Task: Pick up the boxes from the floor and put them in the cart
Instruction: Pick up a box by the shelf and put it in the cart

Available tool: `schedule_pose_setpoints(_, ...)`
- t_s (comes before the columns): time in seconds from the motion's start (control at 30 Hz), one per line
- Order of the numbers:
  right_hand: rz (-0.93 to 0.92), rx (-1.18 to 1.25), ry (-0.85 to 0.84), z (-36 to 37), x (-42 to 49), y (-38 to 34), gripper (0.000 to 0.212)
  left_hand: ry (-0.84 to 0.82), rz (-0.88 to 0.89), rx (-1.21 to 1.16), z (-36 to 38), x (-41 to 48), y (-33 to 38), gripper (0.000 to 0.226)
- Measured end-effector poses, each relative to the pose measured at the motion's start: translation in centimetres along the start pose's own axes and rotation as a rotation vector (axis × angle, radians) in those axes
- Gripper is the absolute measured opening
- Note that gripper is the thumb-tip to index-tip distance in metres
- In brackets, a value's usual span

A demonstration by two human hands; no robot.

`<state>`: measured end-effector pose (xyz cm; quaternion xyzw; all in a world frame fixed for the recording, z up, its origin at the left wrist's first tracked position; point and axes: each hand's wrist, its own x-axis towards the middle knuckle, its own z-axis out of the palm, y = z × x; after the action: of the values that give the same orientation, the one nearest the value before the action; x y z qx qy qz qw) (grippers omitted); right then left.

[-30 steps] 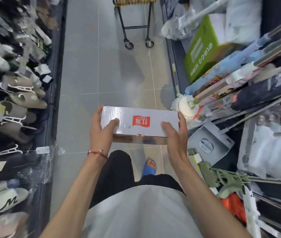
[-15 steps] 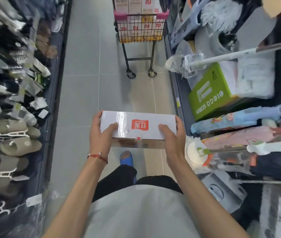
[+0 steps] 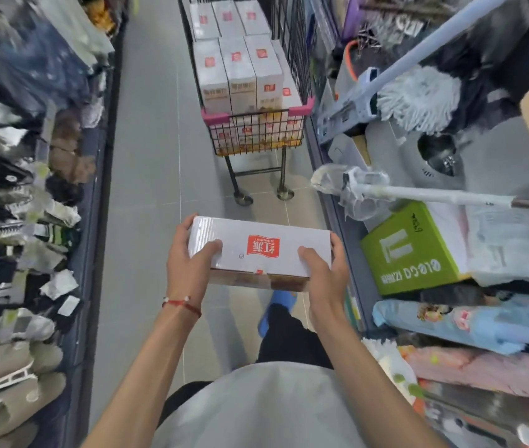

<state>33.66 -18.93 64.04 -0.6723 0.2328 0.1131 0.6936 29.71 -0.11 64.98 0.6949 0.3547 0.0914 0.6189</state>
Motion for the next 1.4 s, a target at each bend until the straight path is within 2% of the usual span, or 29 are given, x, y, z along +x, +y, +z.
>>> schedule_pose_setpoints(0.23, -0.054, 0.009, 0.020, 4.3, 11.0, -7.2, 0.054, 0.004, 0.030, 0.008, 6.6, 11.2, 6.8, 0.045)
schedule_pose_setpoints(0.37, -0.062, 0.043, 0.060, 6.4, 16.2, -10.9, 0.064, -0.028, 0.056, -0.015, 9.4, 17.0, 10.1, 0.044)
schedule_pose_setpoints(0.43, -0.063, 0.059, 0.089, 7.5, 18.7, -12.3, 0.069, -0.067, 0.075, -0.010, 10.8, 20.4, 11.7, 0.047)
schedule_pose_setpoints(0.6, -0.062, 0.107, 0.201, 11.2, 24.9, -15.1, 0.059, -0.156, 0.077, -0.008, 14.4, 29.1, 15.4, 0.053)
schedule_pose_setpoints(0.7, -0.079, 0.142, 0.294, 14.2, 28.2, -16.6, 0.061, -0.224, 0.107, -0.001, 15.9, 34.4, 17.8, 0.054)
schedule_pose_setpoints(0.9, -0.088, 0.218, 0.464, 21.0, 33.0, -20.0, 0.070, -0.407, 0.162, 0.080, 17.4, 44.3, 23.3, 0.054)
schedule_pose_setpoints(1.03, -0.104, 0.256, 0.538, 24.6, 35.6, -21.6, 0.063, -0.543, 0.181, 0.157, 18.9, 50.2, 26.8, 0.056)
schedule_pose_setpoints(1.23, -0.111, 0.341, 0.649, 27.2, 39.0, -23.4, 0.062, -0.670, 0.218, 0.245, 22.2, 55.0, 30.2, 0.054)
schedule_pose_setpoints(1.4, -0.088, 0.388, 0.657, 27.6, 42.1, -24.4, 0.056, -0.701, 0.243, 0.327, 25.7, 57.4, 32.3, 0.058)
